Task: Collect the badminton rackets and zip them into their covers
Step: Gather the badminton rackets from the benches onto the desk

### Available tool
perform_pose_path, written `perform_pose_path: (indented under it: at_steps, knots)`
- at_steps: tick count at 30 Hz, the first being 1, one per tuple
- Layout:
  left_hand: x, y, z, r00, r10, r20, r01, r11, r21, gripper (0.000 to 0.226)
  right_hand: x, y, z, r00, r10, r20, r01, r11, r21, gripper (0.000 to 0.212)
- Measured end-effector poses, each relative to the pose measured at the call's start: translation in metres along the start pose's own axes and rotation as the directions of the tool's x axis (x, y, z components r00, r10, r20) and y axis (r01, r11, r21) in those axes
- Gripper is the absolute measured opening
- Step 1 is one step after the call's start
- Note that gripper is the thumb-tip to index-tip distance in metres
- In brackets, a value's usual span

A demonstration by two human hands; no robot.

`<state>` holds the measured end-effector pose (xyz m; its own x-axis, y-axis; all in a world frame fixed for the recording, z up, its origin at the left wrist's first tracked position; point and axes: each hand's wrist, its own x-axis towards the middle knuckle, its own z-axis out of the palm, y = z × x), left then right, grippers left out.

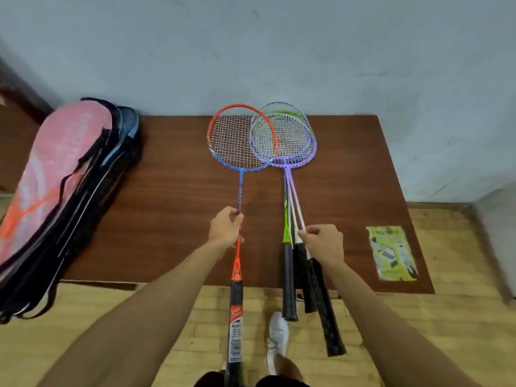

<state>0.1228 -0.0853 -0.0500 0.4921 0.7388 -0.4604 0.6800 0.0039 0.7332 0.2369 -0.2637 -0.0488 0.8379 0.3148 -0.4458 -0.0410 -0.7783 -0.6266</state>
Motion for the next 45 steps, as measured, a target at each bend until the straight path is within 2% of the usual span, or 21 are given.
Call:
perform_pose_path:
  at_steps: [5,8,13,15,19,23,27,30,34,36,38,41,45]
  knots:
    - [0.033,0.004,0.015,1.0,-0.018,0.016,0.018,1.0,-0.013,0.01,0.027,-0.007,0.013,0.999,-0.047,0.008,0.047,0.999,-0.02,0.016]
    - [0.049,0.009,0.025,0.999,0.014,0.045,-0.013,1.0,-0.01,0.007,0.04,-0.009,0.024,0.999,-0.043,0.005,0.043,0.999,-0.021,0.032]
    - [0.076,0.004,0.035,1.0,-0.005,0.026,0.004,0.999,0.034,0.009,0.051,-0.007,0.034,0.999,0.005,0.035,-0.003,0.999,-0.052,0.033]
    - [0.085,0.0,0.043,0.999,-0.016,0.036,0.014,0.999,0.051,0.015,0.054,-0.007,0.035,0.998,0.016,0.065,-0.011,0.997,-0.073,0.033]
    - [0.092,0.001,0.059,0.996,0.018,0.086,-0.022,0.999,0.048,0.04,0.061,-0.003,0.036,0.998,0.02,0.06,-0.015,0.997,-0.078,0.032]
    - [0.095,0.013,0.066,0.99,0.062,0.127,-0.068,0.997,0.041,0.035,0.066,0.003,0.032,0.999,0.042,0.024,-0.04,0.997,-0.059,0.03]
    - [0.104,0.011,0.076,0.983,0.086,0.163,-0.114,0.979,0.168,0.053,0.072,0.006,0.034,0.999,0.013,0.037,-0.012,0.999,-0.044,0.03]
    - [0.095,0.016,0.083,0.975,0.108,0.194,-0.135,0.982,0.133,0.058,0.075,0.007,0.039,0.996,-0.023,0.083,0.026,0.999,-0.04,0.031]
    - [0.084,0.027,0.089,0.976,0.155,0.15,-0.172,0.979,0.108,0.055,0.074,0.004,0.039,0.991,-0.099,0.091,0.105,0.992,-0.067,0.022]
    - [0.081,0.031,0.092,0.977,0.161,0.137,-0.177,0.978,0.11,0.051,0.073,0.005,0.039,0.986,-0.134,0.101,0.142,0.987,-0.081,0.01]
    - [0.08,0.033,0.097,0.981,0.143,0.131,-0.161,0.978,0.135,0.046,0.076,0.007,0.04,0.985,-0.144,0.098,0.151,0.986,-0.067,0.006]
    - [0.082,0.038,0.107,0.983,0.156,0.094,-0.169,0.976,0.141,0.04,0.082,0.01,0.042,0.989,-0.118,0.09,0.123,0.991,-0.045,0.032]
    - [0.089,0.044,0.12,0.961,0.248,0.123,-0.271,0.934,0.233,0.027,0.086,0.013,0.045,0.99,-0.118,0.073,0.119,0.993,-0.011,0.035]
